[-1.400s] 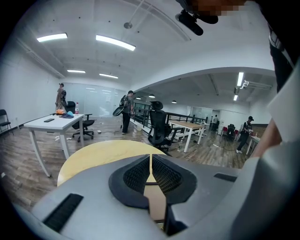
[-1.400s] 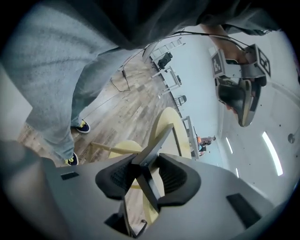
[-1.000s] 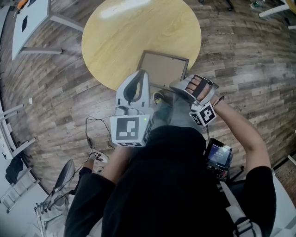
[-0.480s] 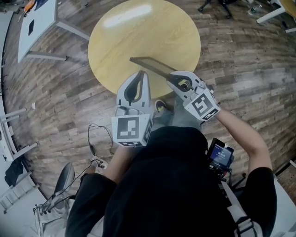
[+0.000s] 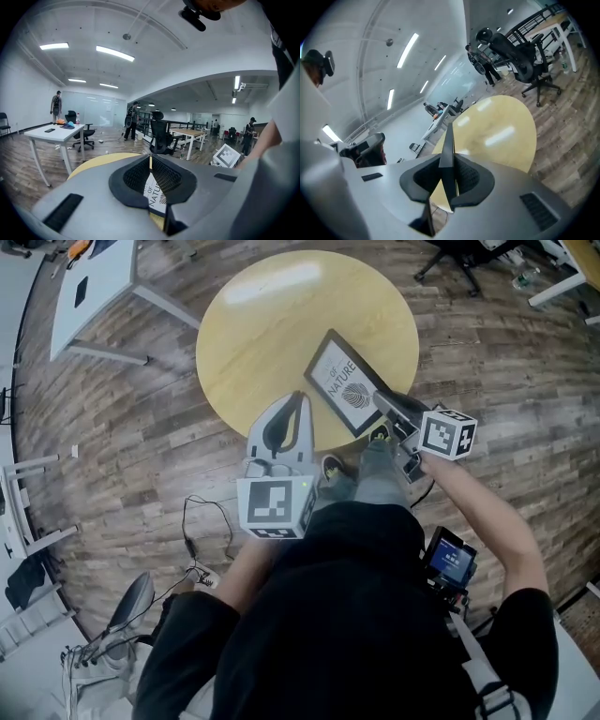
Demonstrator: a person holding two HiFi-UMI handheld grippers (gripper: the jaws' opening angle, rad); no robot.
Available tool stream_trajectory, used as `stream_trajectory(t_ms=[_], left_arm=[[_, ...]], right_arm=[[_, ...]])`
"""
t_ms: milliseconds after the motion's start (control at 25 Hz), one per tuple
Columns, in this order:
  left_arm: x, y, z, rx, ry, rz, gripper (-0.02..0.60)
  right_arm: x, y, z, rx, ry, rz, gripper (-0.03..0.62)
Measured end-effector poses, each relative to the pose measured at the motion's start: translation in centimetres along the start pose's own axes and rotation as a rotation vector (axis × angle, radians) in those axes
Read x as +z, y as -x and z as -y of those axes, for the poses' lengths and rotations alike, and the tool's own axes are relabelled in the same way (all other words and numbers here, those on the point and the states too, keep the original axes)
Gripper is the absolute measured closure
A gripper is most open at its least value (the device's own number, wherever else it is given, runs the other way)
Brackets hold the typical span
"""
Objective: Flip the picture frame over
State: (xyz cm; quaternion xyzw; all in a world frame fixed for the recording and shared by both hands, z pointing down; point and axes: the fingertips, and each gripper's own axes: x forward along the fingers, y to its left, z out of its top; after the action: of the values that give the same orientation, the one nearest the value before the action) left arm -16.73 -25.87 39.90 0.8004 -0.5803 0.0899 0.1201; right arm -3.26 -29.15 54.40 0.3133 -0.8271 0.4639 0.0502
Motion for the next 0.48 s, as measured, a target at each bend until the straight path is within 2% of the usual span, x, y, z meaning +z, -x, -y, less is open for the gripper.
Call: stream_trajectory(t_ms=[240,480], left_arm=[[-0.1,0.0,0.2,-0.006,-0.008,-0.007,0.548],[-0.1,-0.4,0.4,-0.014,-0.012,-0.013,0.548]], right_arm=[[-2.7,0.7,3.5,-0.141,0.046,-0.081,0.519],[-3.3,0.9,5.9,-0.24,0.011,-0.12,0.505]])
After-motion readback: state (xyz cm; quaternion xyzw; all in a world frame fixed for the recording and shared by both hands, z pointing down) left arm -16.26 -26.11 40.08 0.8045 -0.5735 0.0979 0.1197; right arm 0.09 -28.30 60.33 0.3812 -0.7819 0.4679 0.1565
